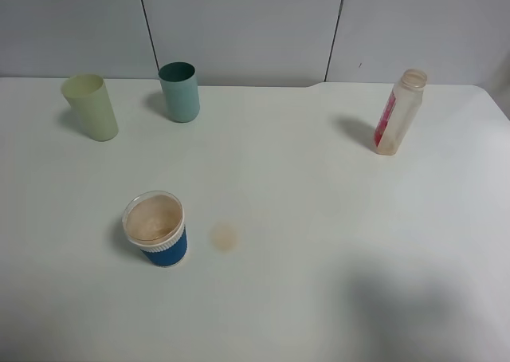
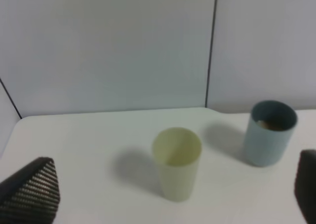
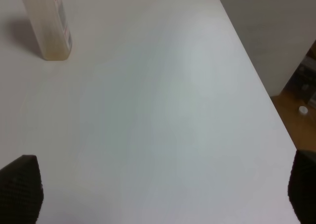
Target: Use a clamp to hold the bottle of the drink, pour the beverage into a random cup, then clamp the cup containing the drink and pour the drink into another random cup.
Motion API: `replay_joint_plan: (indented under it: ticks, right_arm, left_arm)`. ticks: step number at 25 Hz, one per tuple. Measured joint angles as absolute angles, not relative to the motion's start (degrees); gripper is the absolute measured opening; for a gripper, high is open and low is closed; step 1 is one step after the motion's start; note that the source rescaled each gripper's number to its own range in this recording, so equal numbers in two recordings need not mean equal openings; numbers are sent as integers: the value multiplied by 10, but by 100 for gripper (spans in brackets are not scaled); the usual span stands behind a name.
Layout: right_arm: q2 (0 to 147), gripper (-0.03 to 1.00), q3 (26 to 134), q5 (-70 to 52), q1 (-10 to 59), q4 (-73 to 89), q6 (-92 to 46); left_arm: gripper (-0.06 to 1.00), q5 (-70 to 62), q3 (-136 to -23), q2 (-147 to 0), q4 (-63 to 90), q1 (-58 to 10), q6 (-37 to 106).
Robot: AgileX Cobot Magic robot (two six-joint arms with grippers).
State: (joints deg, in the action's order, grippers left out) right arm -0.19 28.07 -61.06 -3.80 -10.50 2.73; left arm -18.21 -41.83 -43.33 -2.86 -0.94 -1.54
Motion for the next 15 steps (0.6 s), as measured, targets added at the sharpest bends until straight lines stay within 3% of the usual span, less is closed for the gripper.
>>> replay_joint_plan:
  ticks: [4, 15]
  right_arm:
    - [-2, 100, 281, -611, -38, -105, 27]
    - [-2, 100, 281, -611, -38, -105, 27]
  left_arm:
    - [100, -266, -418, -346, 0, -9, 18]
    - [100, -332, -323, -167, 4, 12, -34]
